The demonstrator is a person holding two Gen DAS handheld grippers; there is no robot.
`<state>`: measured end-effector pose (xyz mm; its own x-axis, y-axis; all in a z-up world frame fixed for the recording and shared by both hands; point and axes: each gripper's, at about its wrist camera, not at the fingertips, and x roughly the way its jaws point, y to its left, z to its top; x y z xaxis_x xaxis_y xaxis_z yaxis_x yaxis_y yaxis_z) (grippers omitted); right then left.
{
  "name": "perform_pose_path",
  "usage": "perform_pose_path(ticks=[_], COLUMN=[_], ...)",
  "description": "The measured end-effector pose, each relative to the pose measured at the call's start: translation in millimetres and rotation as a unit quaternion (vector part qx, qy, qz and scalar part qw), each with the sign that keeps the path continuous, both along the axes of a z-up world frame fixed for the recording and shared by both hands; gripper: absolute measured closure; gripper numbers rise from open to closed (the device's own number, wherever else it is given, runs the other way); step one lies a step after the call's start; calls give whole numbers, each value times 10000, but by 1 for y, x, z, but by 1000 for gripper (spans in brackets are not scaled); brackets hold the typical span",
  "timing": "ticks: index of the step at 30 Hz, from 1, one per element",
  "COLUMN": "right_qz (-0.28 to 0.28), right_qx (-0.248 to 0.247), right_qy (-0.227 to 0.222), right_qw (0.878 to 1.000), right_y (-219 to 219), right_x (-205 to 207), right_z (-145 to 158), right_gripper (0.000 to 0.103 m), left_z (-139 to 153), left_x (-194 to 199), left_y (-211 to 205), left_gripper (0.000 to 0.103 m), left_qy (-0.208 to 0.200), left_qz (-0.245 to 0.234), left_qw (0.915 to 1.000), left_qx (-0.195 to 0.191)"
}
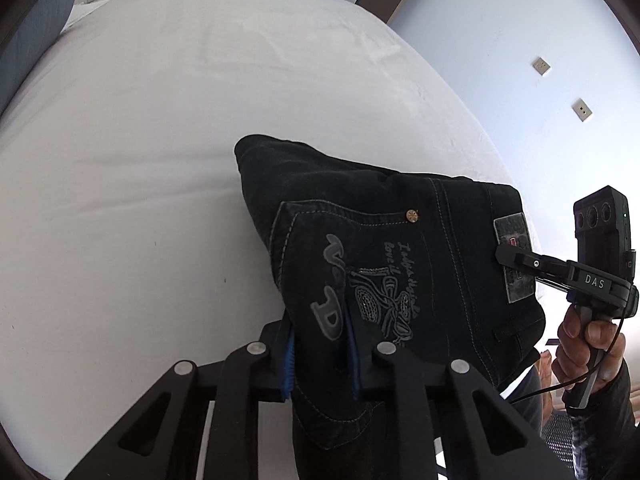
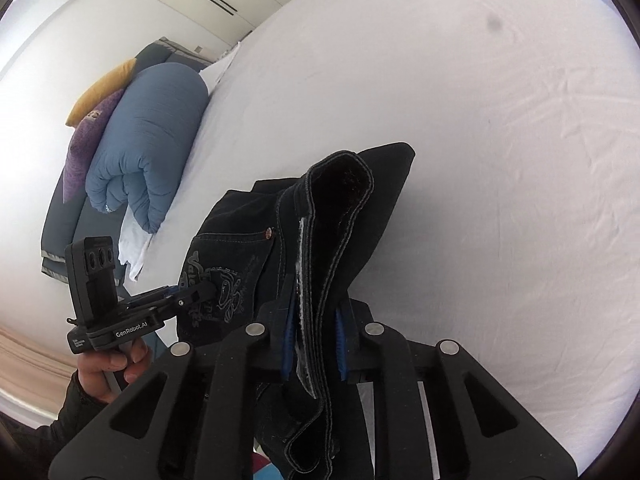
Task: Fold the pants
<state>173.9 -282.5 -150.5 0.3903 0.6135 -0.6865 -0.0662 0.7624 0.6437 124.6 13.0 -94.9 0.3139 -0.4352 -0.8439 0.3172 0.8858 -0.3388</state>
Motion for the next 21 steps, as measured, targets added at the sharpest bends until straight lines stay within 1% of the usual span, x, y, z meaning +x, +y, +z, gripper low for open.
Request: perform_pose_path(ticks=[2,4,6,9,10,12,13,14,15,16,17,18,19,21], right_qz=[-21,-21,-97,-217,-257,-230,-290,-348,-407,-460,-513,-570,-647,-791], right_qx=[23,20,87,115,39,-98,-184,-261,-214,-26,75,65,-33,-316], right_qy=[-110,-160,-123,87,169,329,471,560,561,484,421,362,290,151], right_qw=[9999,9999,9998,9997,9995,9991,9983,9975,9974,9978,9978,9977,9975,9963], right_y=[-8,-17,-28,-42,-45,-49,-53,-58,-63,-69,-73,-78,-80,-84], right_x=[13,29,47,75,82,92,95,95,93,90,86,82,77,68], right_z=[11,16,13,-5,-13,-31,-42,-51,-57,-59,-60,-58,-52,-40], right_gripper=[88,88,88,88,88,83,81,70,63,61,53,48,46,40], left_z=[10,10,1,-25,-32,-47,-53,-57,-59,-60,-61,-61,-59,-52], left_x=[12,26,42,63,65,70,70,68,63,59,55,49,42,25], left_y=[-7,-14,-20,-26,-31,-37,-34,-35,-34,-31,-28,-24,-20,-17], left_gripper=[82,82,82,81,78,67,56,48,44,32,21,20,20,19], left_qy=[-161,-230,-202,-94,-76,-26,-48,-115,-229,-319,-357,-395,-445,-691], left_qz=[-30,-40,-47,-101,-128,-117,-92,-56,-7,68,142,222,283,405], left_qw=[9999,9997,9998,9998,9996,9989,9986,9980,9976,9972,9968,9965,9963,9938], left_qx=[34,21,-29,134,245,451,515,614,651,678,707,705,678,770])
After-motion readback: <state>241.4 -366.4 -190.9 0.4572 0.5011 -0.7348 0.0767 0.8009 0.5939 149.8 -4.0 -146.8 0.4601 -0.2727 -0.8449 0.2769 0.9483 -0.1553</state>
